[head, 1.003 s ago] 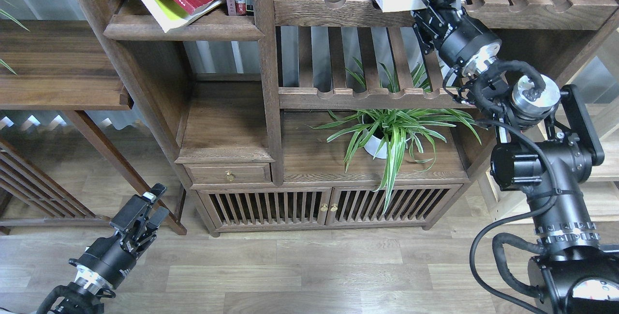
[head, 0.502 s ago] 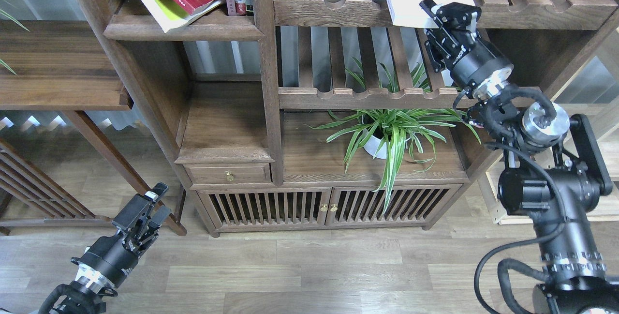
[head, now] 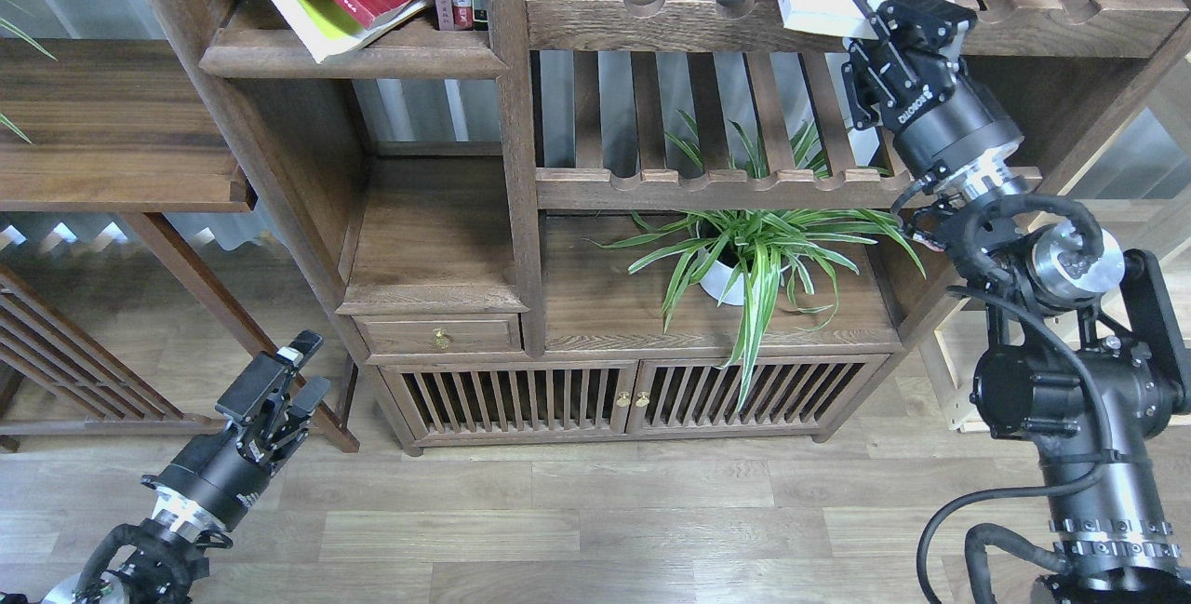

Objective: Organize books on shelf
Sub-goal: 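Grasp the white book with the right gripper and pull it down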

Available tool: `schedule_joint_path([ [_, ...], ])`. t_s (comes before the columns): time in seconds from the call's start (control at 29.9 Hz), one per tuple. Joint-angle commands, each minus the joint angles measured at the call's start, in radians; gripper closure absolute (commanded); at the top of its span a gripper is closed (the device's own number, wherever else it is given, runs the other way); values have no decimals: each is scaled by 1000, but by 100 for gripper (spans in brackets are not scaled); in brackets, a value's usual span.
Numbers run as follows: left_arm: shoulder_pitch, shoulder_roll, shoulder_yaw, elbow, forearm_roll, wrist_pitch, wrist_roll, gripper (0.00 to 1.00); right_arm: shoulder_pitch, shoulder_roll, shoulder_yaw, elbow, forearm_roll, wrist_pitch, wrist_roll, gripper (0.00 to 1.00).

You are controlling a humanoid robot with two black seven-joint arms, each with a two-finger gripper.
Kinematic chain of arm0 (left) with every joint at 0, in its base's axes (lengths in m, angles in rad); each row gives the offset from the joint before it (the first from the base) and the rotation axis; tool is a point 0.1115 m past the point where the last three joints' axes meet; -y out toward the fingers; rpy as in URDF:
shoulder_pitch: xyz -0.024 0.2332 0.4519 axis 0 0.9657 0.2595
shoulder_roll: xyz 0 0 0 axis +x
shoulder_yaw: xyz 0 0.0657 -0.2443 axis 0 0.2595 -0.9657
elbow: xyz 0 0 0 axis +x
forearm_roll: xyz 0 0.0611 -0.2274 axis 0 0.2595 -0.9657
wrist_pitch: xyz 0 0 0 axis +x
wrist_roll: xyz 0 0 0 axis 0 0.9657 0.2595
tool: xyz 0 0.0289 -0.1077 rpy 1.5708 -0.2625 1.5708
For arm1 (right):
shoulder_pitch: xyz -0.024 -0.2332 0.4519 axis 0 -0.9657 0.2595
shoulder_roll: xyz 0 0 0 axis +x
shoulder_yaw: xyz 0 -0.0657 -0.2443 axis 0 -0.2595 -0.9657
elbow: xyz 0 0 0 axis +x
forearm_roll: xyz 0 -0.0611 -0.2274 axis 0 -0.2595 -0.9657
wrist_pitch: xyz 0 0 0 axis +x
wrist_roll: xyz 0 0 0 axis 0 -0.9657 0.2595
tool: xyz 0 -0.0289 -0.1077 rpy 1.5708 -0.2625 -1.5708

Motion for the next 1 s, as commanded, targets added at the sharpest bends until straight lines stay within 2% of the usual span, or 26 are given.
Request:
schedule_joint_path([
  [0.0,-19,0,3,10,-3,0,0,3,-35,-2,6,5,8,26,-6,85],
  [0.33,-171,5,7,97,-100,0,0,4,-189,-1,5,10,22,141,-6,85],
  [0.47,-229,5,67,128,-101,0,0,4,-242,3,0,10,33,179,-6,85],
  [0.74,-281,5,174,156,-89,0,0,5,-348,6,-9,10,54,286,-6,86],
  [0.97,-294,-5,211,163,-87,0,0,5,-414,-1,-8,8,86,369,-6,86],
])
